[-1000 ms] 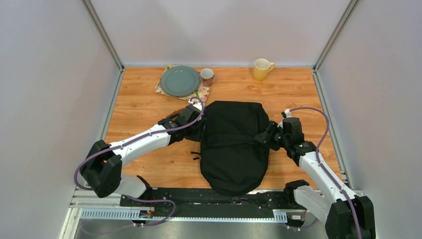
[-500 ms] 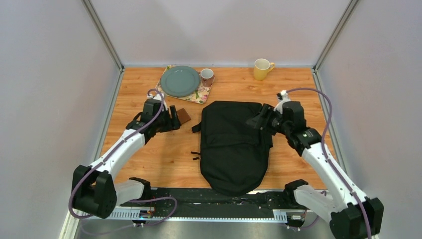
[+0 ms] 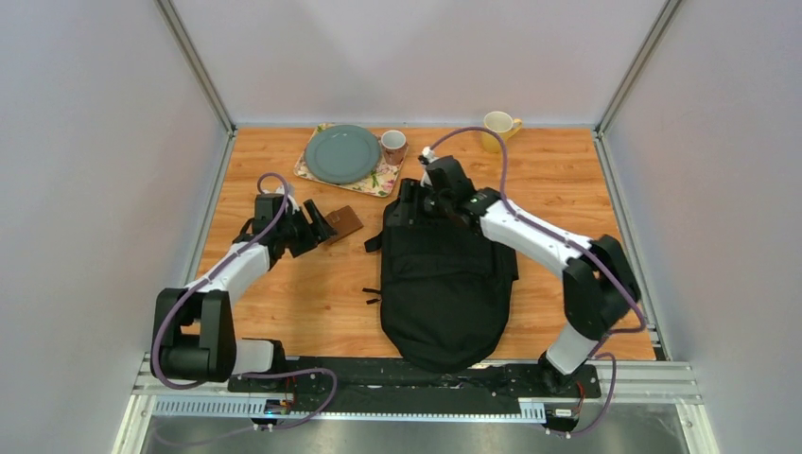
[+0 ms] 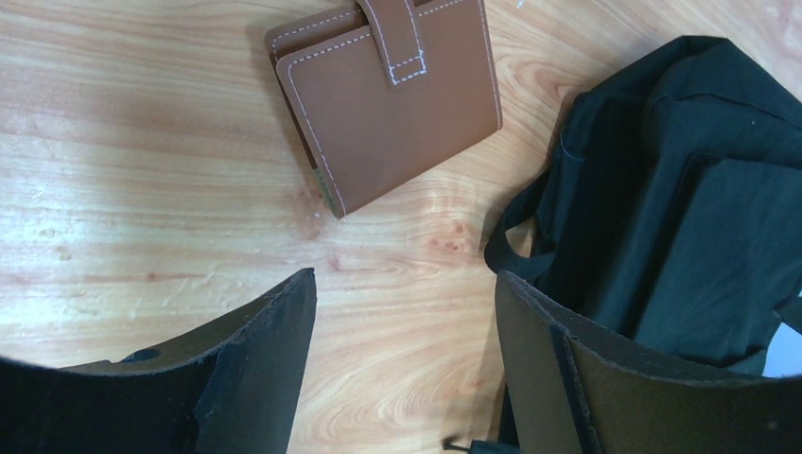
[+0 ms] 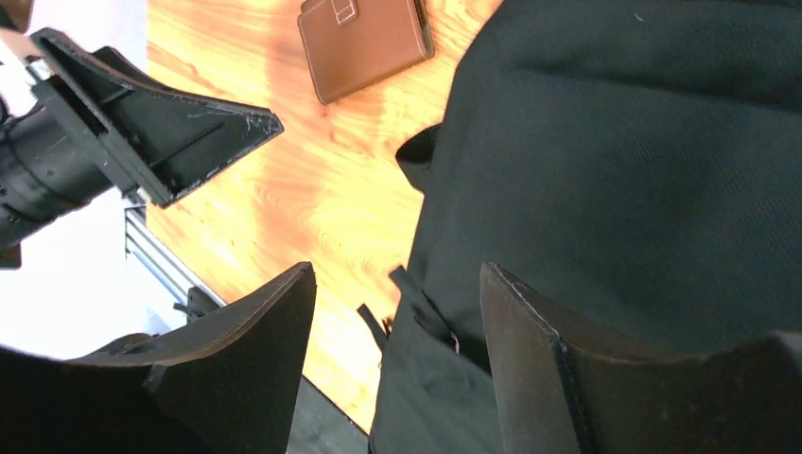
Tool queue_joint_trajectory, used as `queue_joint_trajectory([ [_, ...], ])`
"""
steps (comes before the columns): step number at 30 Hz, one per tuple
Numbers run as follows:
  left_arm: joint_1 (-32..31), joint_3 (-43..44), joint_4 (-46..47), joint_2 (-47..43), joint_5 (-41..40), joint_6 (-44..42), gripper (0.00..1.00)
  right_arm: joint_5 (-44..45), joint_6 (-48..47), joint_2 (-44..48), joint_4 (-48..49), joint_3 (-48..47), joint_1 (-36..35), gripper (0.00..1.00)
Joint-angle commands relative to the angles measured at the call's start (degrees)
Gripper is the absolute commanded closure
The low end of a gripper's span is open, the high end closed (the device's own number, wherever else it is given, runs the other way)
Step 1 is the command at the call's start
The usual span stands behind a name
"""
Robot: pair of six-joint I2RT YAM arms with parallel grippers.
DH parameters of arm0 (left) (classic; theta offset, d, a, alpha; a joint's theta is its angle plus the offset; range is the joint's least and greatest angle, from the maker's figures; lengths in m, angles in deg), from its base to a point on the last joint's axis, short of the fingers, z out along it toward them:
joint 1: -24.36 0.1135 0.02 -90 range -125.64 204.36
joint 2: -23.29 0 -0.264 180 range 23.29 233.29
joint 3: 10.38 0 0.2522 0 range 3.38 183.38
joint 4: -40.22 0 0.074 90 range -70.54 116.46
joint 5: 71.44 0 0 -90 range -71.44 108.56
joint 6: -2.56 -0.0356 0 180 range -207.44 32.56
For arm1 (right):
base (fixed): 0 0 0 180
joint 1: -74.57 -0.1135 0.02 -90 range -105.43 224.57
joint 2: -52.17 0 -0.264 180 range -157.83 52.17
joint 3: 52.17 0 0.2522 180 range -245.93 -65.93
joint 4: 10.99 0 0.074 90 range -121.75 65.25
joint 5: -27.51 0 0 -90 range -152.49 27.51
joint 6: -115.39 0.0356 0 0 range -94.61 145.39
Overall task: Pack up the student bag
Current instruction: Pick up the stationery from the center of the board.
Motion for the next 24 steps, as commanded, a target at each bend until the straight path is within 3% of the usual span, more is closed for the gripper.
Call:
queue_joint_trajectory([
  [1, 0.94, -1.37, 8.35, 2.29, 1.62, 2.28, 0.23, 0.99, -1.74, -9.91, 0.88, -12.73, -1.27, 0.33],
  [4, 1.29, -1.19, 11.25, 4.66, -0.23, 2.63, 0.22, 1.87, -3.24, -17.99, -2.28, -20.22, -1.27, 0.33],
  [12, 2.61, -0.58, 19.08, 11.61, 4.07, 4.83, 0.22, -0.58, -4.91, -36.29, -8.96, -45.43, -1.35, 0.32],
  [19, 2.61, -0.93, 25.40, 14.24, 6.89, 5.27, 0.22, -3.05, -5.62, -51.23, -13.45, -61.08, -1.09, 0.32],
  [24, 2.61, 0.47, 25.50, 16.44, 8.56, 5.01, 0.24, -4.45, -5.26, -56.78, -14.59, -66.99, -1.09, 0.28],
])
